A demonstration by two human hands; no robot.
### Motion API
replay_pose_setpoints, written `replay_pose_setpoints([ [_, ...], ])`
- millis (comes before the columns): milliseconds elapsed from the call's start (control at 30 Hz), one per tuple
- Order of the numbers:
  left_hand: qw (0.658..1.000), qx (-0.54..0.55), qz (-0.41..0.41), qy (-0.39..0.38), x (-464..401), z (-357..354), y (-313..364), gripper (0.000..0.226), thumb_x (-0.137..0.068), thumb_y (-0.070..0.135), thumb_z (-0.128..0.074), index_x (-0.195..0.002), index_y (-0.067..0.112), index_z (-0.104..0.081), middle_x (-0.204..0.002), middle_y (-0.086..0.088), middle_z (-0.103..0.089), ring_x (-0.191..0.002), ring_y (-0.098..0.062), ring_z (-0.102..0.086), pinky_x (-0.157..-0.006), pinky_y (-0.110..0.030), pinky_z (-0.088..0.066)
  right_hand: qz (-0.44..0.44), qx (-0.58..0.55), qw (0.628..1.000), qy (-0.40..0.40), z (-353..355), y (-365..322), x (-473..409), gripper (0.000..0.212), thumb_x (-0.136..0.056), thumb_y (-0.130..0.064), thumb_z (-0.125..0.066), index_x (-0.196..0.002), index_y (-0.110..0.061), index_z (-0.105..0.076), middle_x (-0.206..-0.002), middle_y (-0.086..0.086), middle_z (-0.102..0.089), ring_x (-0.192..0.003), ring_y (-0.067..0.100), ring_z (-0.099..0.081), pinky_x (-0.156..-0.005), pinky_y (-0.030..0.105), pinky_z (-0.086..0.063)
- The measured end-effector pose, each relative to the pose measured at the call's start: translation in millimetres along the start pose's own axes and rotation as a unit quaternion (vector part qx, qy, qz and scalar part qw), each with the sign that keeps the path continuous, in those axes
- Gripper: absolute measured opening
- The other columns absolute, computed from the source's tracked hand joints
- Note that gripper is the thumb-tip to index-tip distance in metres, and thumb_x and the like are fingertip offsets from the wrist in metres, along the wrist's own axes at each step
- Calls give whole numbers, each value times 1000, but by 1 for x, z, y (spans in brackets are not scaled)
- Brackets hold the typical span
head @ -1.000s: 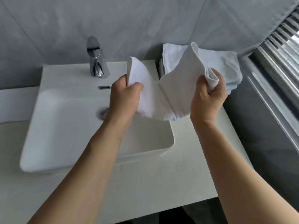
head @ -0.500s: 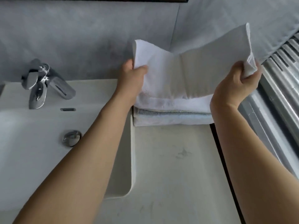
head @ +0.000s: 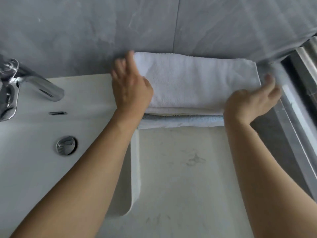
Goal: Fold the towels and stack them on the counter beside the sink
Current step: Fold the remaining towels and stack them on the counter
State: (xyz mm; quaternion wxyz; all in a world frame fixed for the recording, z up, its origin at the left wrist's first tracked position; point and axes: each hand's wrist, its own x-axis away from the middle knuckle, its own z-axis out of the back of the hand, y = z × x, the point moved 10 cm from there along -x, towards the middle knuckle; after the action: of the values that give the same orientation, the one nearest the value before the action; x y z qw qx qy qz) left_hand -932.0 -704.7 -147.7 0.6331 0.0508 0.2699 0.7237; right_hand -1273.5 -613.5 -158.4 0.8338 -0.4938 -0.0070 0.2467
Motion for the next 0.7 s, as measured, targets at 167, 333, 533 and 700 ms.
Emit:
replay_pose_setpoints([
  [167,959,-104,-210,-160,22,-54,27,61,-102,40,-36,-158,23,-23,-168,-3,-13,-155,-28,-7,-122,-53,0,240,220,903,-280,-75,-24,60,56,-98,-28,-33,-153,-22,-27,-162,7,-17,-149,26,-9,-120,48,4],
  [333,977,-96,-128,-141,27,-26,-9,64,-103,42,-32,-159,16,-18,-168,-6,-10,-155,-28,-3,-123,-50,0,222,205,908,-292,-65,-26,77,53,-101,-30,-31,-152,-14,-29,-162,11,-17,-149,29,-10,-121,48,0],
  [533,989,3,-64,-133,93,26,-74,63,-100,41,-27,-154,7,-30,-160,-13,-30,-150,-33,-22,-122,-53,-16,345,85,885,-303,-35,-75,184,47,-98,-25,-40,-143,-9,-41,-153,12,-35,-144,28,-28,-120,49,-17],
  [700,992,73,-70,-77,141,79,-141,52,-99,27,-39,-138,-6,-48,-143,-24,-48,-136,-41,-42,-115,-53,-34,408,-5,847,-340,-20,-108,300,41,-92,-16,-50,-132,-4,-53,-140,15,-50,-132,32,-44,-112,48,-33],
])
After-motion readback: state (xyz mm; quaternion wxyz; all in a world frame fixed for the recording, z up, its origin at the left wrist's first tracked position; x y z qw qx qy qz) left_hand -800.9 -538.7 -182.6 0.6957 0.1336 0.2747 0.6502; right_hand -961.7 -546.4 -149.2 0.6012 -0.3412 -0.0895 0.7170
